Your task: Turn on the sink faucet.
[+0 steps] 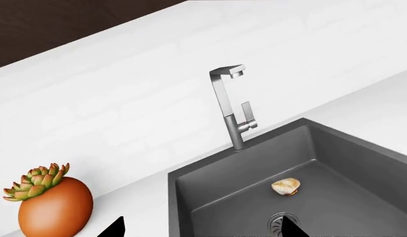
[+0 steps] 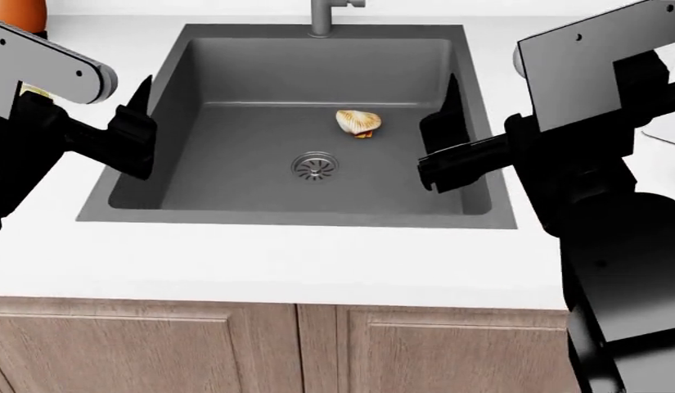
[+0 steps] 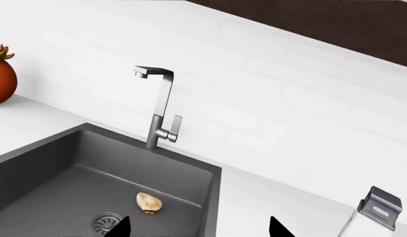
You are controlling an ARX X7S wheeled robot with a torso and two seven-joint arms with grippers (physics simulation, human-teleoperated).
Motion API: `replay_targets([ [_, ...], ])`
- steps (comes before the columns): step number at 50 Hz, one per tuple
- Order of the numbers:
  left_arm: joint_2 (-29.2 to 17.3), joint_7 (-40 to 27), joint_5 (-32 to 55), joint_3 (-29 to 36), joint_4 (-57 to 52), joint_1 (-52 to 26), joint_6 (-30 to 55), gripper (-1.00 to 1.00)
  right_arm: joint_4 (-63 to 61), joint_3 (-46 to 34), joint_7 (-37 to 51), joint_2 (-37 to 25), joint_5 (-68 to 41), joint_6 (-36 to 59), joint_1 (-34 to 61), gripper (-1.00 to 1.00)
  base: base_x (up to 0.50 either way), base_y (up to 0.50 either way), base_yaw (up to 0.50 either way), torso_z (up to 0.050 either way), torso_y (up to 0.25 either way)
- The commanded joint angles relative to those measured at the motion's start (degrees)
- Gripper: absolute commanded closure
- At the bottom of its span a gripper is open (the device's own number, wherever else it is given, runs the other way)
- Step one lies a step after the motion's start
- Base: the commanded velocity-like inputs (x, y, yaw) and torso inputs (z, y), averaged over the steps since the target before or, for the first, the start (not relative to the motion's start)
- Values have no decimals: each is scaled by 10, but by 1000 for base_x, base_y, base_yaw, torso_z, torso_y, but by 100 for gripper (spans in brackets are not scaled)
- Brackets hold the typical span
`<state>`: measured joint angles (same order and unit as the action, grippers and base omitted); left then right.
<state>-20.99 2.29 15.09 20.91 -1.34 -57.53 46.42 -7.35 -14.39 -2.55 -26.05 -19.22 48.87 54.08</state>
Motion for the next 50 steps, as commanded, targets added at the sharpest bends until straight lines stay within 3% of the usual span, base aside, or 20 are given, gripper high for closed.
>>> replay_targets([
  [1, -6, 12, -4, 18, 28, -11, 1, -100, 1, -13, -17, -18, -3, 16, 13, -100, 297, 0, 0, 0, 0],
  [39, -6, 27, 22, -1, 71, -3, -6, -100, 34, -86, -52, -34, 15, 52, 60, -100, 364, 0, 0, 0, 0],
  [50, -8, 34, 17, 9, 90, -16, -7, -100, 108, -125, -89, -19, 29, 43, 132, -100, 299, 0, 0, 0, 0],
])
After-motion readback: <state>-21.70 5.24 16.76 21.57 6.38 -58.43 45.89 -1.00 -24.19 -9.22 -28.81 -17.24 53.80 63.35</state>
